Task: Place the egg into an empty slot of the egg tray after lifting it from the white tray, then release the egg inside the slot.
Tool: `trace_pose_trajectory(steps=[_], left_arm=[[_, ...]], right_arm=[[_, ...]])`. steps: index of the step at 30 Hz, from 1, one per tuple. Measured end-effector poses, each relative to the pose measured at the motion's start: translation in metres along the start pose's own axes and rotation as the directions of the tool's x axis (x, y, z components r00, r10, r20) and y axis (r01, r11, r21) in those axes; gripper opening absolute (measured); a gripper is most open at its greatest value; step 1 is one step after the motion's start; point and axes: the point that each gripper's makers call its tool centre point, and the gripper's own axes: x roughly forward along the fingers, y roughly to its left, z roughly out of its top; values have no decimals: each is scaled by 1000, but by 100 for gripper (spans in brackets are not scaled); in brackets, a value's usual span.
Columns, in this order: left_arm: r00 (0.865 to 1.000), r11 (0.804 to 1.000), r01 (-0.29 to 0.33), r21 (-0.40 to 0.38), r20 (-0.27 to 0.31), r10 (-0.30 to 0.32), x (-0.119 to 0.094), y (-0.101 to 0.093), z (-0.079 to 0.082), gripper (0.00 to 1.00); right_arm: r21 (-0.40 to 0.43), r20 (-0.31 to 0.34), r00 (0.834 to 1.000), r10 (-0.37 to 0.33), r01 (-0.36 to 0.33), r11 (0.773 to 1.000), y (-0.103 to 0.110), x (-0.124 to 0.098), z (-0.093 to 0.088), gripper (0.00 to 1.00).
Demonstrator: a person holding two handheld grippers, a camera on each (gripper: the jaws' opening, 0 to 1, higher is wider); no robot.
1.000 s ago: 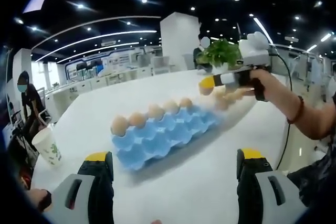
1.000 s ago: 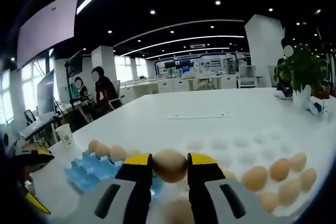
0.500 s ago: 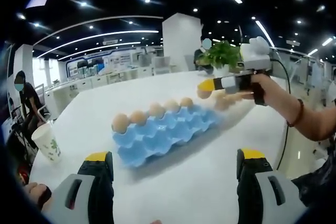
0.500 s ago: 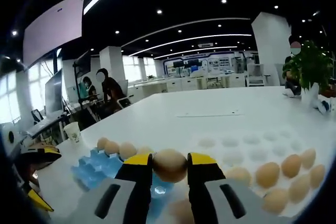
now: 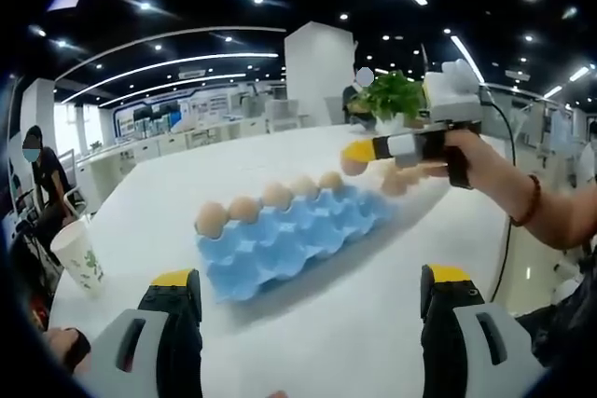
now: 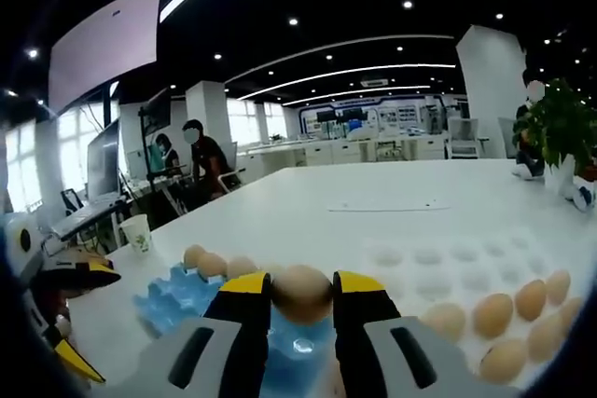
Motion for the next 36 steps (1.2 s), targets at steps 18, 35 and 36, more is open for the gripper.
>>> trace_pose_trajectory(steps=[18,35,36], left_arm=[[1000,1000,-2,-2,0,2,2,-3,-1,100],[1000,1000,-11,-1,-4,11,1,0,-1,100],[1000,1000,-11,1,-4,11,1,-3,-1,100]], right_arm=[[-10,13,991,132,-132,991,44,11,6,27],[-30,-5,971,237,-237,971,89,25,2,27],[-29,-5,970,242,-242,970,91,26,2,27]])
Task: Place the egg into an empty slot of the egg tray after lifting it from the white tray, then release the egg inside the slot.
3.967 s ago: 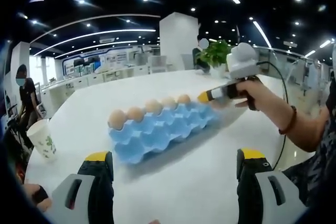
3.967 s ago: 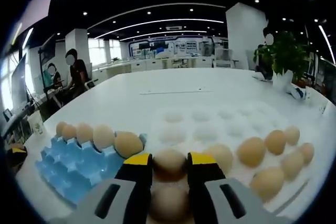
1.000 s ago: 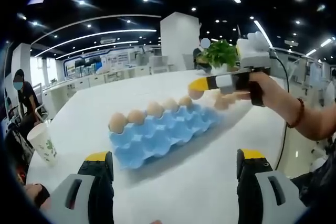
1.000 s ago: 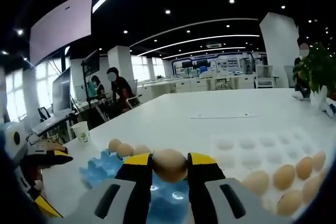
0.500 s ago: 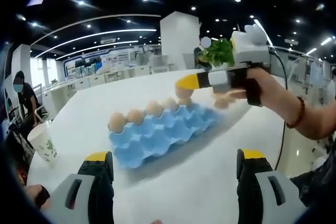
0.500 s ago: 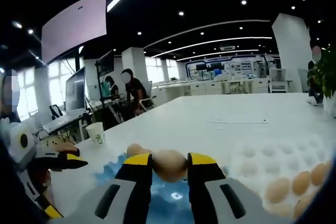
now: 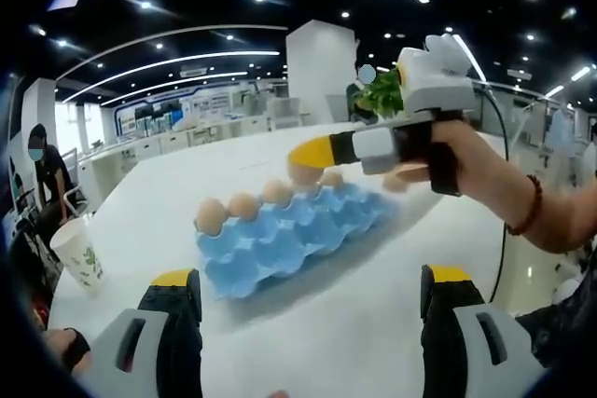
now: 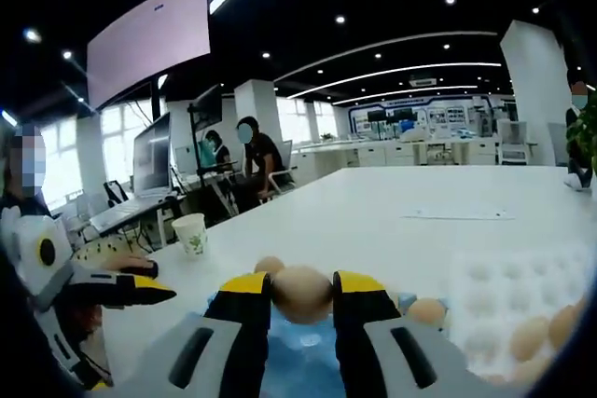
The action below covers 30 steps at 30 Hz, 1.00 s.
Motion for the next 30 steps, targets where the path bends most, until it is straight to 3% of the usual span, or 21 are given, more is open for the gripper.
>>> trace_pose_trajectory(steps=[10,18,30], left_arm=[[1000,1000,-4,4,-11,4,0,-18,-3,100],[1000,1000,1,-4,-9,-1,1,-17,-4,100],[1000,1000,2,-11,-18,-2,3,1,-8,100]], right_arm=[[7,-10,999,44,-44,999,15,16,-2,27],[7,-22,996,90,-90,996,31,29,-6,27],[-12,-37,985,168,-168,986,53,49,-17,27]])
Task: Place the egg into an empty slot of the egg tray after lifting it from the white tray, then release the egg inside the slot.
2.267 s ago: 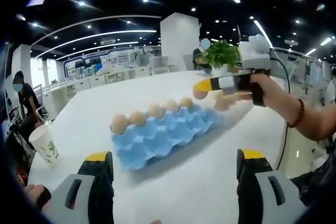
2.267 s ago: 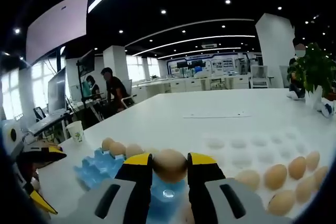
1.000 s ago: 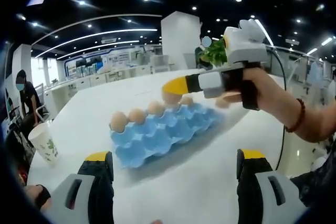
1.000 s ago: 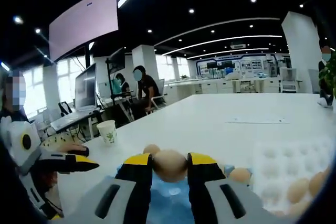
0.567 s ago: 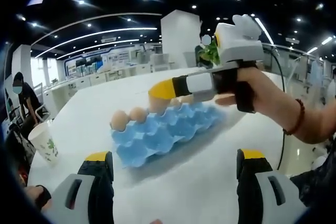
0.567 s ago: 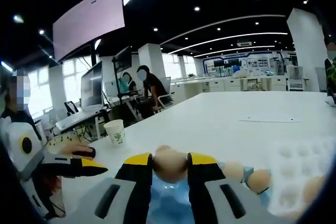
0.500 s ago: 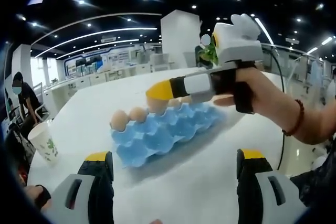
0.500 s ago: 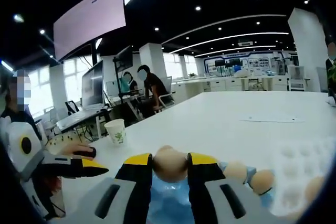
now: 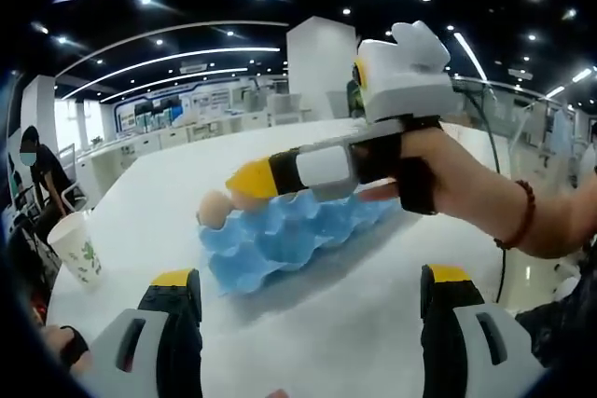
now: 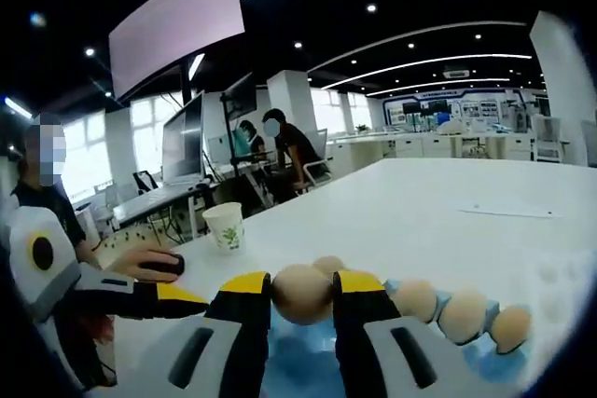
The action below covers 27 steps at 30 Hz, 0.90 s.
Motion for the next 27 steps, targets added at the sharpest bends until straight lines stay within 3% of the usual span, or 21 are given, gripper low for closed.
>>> trace_pose_trajectory(steps=[8,13,20,27], left_arm=[[1000,1000,-4,0,-8,4,-1,7,-2,100],[1000,1000,-5,-2,-9,5,-1,0,-3,100],[1000,1000,-3,-6,-4,3,-2,5,-2,100],[1000,1000,-2,-6,-7,2,-1,3,-3,99]], right_arm=[[-23,-4,1000,31,-31,999,6,9,-5,27],[-54,-17,998,53,-54,997,16,17,-10,27],[-114,-43,998,36,-41,993,18,26,-19,27],[-119,-64,997,33,-41,992,18,32,-26,27]])
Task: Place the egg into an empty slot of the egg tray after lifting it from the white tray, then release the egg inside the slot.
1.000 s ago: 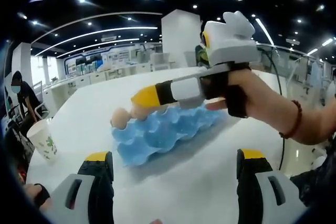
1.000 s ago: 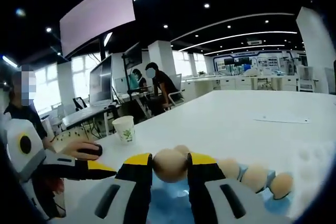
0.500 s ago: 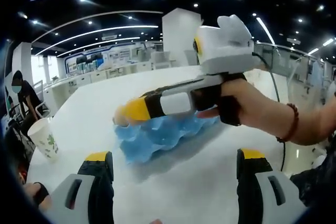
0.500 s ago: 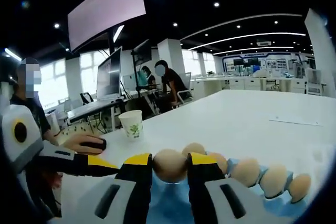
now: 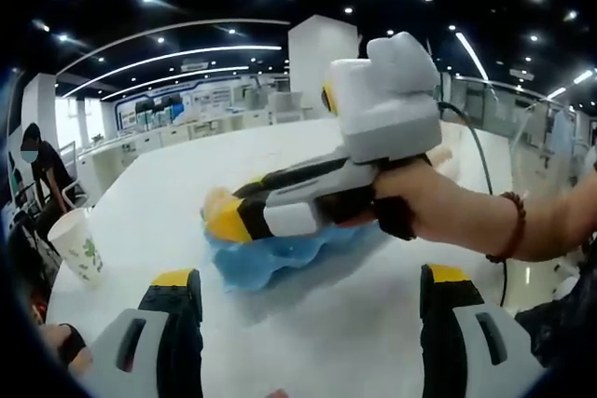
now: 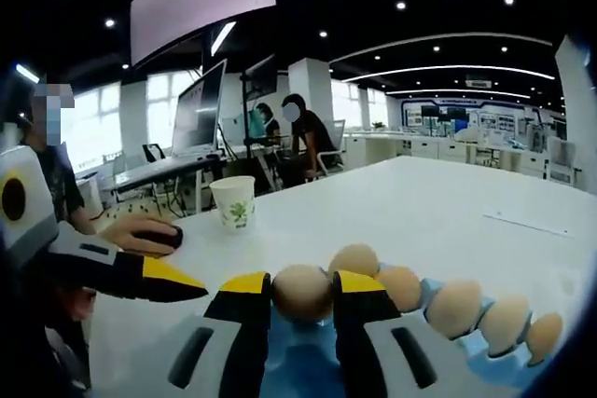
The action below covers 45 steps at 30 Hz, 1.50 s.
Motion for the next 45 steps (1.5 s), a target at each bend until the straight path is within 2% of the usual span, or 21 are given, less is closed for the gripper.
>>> trace_pose_trajectory(steps=[13,26,29,32,43,45], left_arm=[[1000,1000,-1,-9,1,1,1,11,-1,99],[1000,1000,0,-8,4,0,0,-2,-1,100],[1000,1000,1,-9,6,-1,0,0,-1,100],[1000,1000,3,-9,6,-3,1,-4,-1,100],[1000,1000,6,-12,15,-6,2,-11,3,100],[1000,1000,8,-15,15,-7,3,-3,3,100]], right_arm=[[-31,-15,1000,-21,20,999,-1,5,-7,28],[-14,18,1000,-6,7,1000,2,-1,-6,26],[-13,45,999,-6,6,1000,2,-7,0,27],[-17,77,997,-13,14,1000,0,-13,6,32],[-28,100,993,-63,66,997,-13,-32,12,55],[-28,99,992,-75,78,997,-16,-37,13,60]])
